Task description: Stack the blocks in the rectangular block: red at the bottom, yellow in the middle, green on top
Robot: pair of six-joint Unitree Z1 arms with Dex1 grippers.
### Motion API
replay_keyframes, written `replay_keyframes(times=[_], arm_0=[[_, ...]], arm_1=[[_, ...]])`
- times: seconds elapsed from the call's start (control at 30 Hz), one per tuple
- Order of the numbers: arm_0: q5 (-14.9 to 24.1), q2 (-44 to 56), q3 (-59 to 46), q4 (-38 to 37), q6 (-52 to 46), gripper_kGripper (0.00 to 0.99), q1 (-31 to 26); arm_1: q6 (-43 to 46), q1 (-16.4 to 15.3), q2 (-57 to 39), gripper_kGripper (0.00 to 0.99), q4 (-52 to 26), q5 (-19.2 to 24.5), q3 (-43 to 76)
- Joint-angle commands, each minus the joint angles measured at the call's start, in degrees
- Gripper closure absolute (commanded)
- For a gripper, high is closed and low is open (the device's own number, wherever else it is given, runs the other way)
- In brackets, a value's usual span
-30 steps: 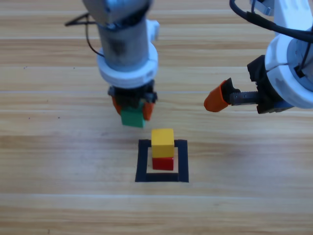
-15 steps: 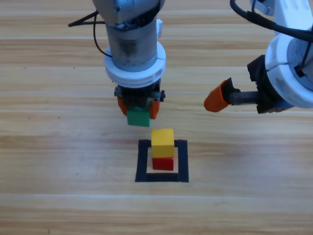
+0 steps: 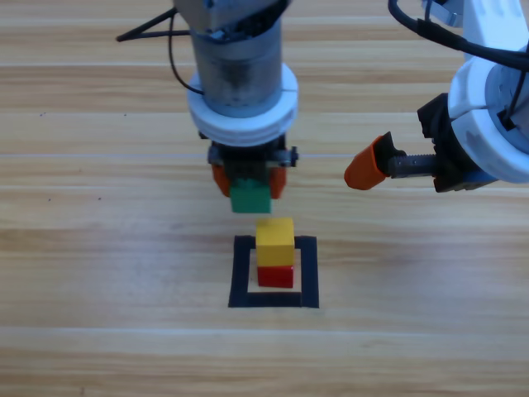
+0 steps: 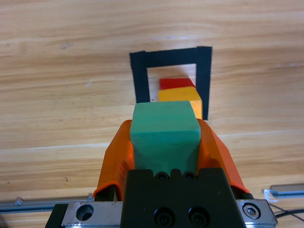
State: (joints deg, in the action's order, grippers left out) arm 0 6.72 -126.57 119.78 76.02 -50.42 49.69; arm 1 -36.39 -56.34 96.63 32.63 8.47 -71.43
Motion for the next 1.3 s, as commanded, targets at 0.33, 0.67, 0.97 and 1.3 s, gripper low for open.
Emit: replay_keyframes(times=[0.33,0.67,0.97,1.3], arm_0=[[0.5,-5.7,1.5,0.5,-0.5,0.976,3.7],[0.5,-6.9,2.3,0.5,-0.3,0.976,3.7],[0.6,-7.9,3.1,0.5,-0.1,0.976,3.7],[0.7,-9.0,3.2,0.5,0.4,0.976,3.7]], arm_1=[[0.0,1.8,2.4,0.000,0.4,-1.1,1.0],[0.0,1.8,2.3,0.000,0.6,-1.1,1.1],[0.0,1.9,2.3,0.000,0.6,-1.1,1.1],[0.0,1.9,2.3,0.000,0.6,-1.3,1.1]])
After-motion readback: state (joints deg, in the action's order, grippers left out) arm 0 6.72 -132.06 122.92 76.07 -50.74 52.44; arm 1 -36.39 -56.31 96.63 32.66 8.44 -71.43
